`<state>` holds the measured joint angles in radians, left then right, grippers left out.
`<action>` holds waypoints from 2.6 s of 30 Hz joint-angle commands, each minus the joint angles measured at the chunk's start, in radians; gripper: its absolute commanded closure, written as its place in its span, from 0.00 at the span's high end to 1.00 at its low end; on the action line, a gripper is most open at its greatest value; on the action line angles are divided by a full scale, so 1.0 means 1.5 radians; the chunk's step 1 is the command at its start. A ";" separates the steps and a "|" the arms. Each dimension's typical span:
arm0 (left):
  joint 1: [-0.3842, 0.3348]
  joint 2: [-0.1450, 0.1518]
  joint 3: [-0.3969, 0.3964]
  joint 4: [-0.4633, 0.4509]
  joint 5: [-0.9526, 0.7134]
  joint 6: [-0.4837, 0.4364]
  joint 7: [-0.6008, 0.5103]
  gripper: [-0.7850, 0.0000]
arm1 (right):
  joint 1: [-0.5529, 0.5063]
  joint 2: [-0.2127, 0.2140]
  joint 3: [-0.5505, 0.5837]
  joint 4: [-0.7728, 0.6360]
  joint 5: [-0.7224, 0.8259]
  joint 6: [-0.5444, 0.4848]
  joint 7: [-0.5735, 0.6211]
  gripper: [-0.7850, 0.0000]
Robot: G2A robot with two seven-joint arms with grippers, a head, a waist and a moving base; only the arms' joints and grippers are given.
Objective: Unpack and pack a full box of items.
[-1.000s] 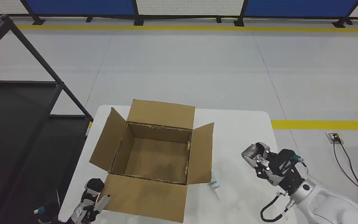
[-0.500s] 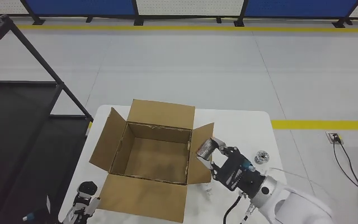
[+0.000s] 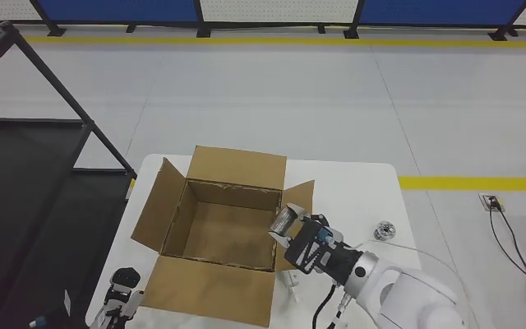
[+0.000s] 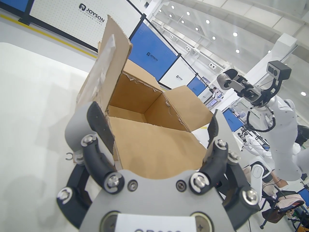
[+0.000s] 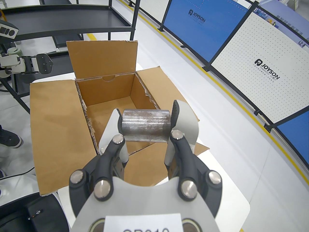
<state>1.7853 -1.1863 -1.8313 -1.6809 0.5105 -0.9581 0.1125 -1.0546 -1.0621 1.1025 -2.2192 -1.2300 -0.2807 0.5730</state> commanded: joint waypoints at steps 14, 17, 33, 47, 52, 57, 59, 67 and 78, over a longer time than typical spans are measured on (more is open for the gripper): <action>0.008 -0.002 0.009 -0.011 -0.004 0.012 -0.001 1.00 | 0.202 -0.050 -0.147 0.183 0.071 0.004 0.041 0.00; 0.019 -0.004 0.009 -0.010 -0.005 0.005 0.007 1.00 | 0.300 -0.081 -0.219 0.276 0.112 0.004 0.064 0.00; 0.043 -0.010 0.005 -0.007 0.003 -0.010 0.045 1.00 | 0.622 -0.356 -0.558 0.780 0.236 0.000 0.080 0.00; 0.050 -0.014 -0.010 0.003 -0.004 -0.030 0.058 1.00 | 0.616 -0.562 -0.619 1.189 0.263 -0.043 0.056 0.00; 0.052 -0.014 -0.018 0.007 -0.008 -0.036 0.056 1.00 | 0.602 -0.595 -0.622 1.267 0.234 -0.021 0.013 0.00; 0.054 -0.014 -0.023 0.005 -0.007 -0.036 0.050 1.00 | 0.592 -0.614 -0.619 1.307 0.220 -0.009 -0.028 0.00; 0.054 -0.014 -0.025 0.003 -0.006 -0.036 0.047 1.00 | 0.591 -0.619 -0.616 1.319 0.218 -0.010 -0.032 0.02; 0.061 -0.013 -0.029 -0.001 -0.008 -0.036 0.044 1.00 | 0.587 -0.632 -0.604 1.352 0.217 -0.019 -0.046 0.27; 0.067 -0.012 -0.031 -0.003 -0.004 -0.036 0.048 1.00 | 0.584 -0.635 -0.596 1.352 0.206 -0.028 -0.050 0.42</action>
<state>1.8849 -1.2049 -1.8785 -1.6854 0.5026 -1.0123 0.1846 -0.1773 -2.0142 0.2079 -0.1899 -0.9184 -0.3224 0.4981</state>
